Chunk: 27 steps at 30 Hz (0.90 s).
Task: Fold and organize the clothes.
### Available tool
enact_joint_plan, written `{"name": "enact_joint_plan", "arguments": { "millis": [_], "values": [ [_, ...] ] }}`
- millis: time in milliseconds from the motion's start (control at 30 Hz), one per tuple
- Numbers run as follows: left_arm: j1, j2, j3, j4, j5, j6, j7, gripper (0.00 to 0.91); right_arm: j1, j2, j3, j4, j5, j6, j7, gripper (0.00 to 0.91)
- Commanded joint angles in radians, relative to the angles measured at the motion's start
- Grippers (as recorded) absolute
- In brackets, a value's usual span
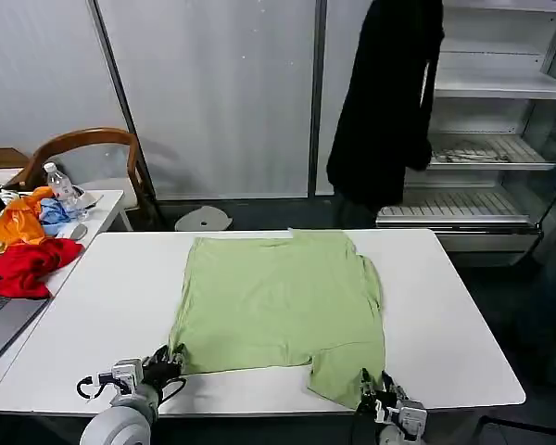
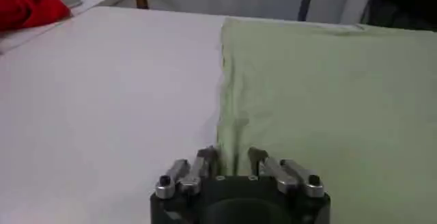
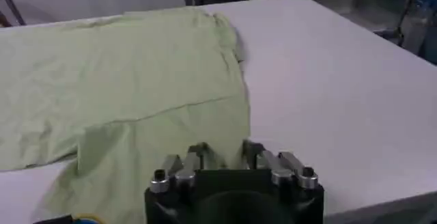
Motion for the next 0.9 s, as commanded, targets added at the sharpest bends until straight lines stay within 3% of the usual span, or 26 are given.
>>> {"name": "enact_joint_plan", "arguments": {
  "millis": [33,433,900],
  "values": [
    [0.001,-0.002,0.002,0.006,-0.003,0.003,0.0,0.01,0.0,-0.001,0.0,0.001,0.0,-0.002,0.002,0.0],
    [0.031,0.005,-0.007,-0.026,-0.001,-0.006,0.0,0.01,-0.056,-0.004,0.021,0.102,-0.018,0.014,-0.006,0.0],
    [0.178,0.046,-0.066,-0.202,0.013,-0.016,-0.018,0.01,-0.171,-0.017,0.017,0.209,-0.043,0.03,0.001,0.0]
  ]
}}
